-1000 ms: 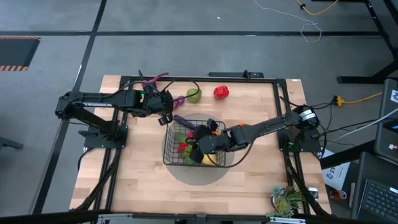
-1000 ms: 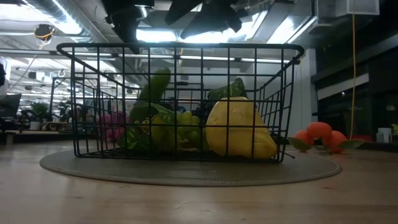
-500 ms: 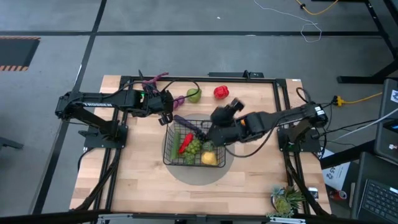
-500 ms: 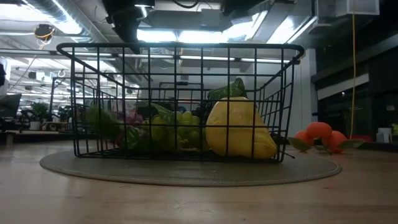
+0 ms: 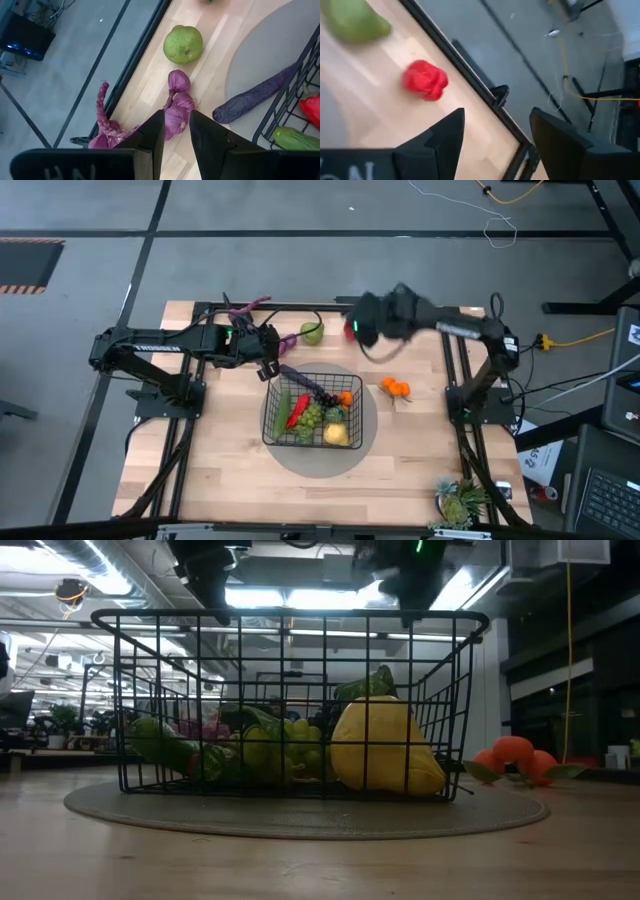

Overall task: Build produce basket
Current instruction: Put the red bell pepper into the black wire basket

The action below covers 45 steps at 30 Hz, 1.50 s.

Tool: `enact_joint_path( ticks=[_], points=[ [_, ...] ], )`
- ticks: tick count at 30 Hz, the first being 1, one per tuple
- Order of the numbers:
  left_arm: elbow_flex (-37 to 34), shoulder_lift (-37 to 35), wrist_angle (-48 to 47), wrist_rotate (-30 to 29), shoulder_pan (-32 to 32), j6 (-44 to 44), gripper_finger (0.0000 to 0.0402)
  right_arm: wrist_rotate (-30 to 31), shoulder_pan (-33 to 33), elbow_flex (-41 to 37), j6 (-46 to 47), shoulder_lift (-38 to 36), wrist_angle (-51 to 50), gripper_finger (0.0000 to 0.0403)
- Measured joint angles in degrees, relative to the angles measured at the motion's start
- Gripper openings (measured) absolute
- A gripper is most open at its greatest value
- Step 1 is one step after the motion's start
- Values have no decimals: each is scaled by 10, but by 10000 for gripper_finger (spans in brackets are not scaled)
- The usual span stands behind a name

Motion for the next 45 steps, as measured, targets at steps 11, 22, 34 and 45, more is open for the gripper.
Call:
enact_joint_path(
  ticks=[11, 22, 34, 45],
  points=[
    [0, 0, 0, 0, 0, 2, 85, -362, -242, -179, -169, 15, 414, 225],
    [0, 0, 0, 0, 0, 2, 85, -427, -224, -265, -169, 63, 435, 225],
    [0, 0, -1, 0, 0, 2, 85, -349, -102, -265, 22, -44, 43, 225],
    [0, 0, -1, 0, 0, 2, 85, -197, 74, -265, 223, -125, -1, 225]
  ],
)
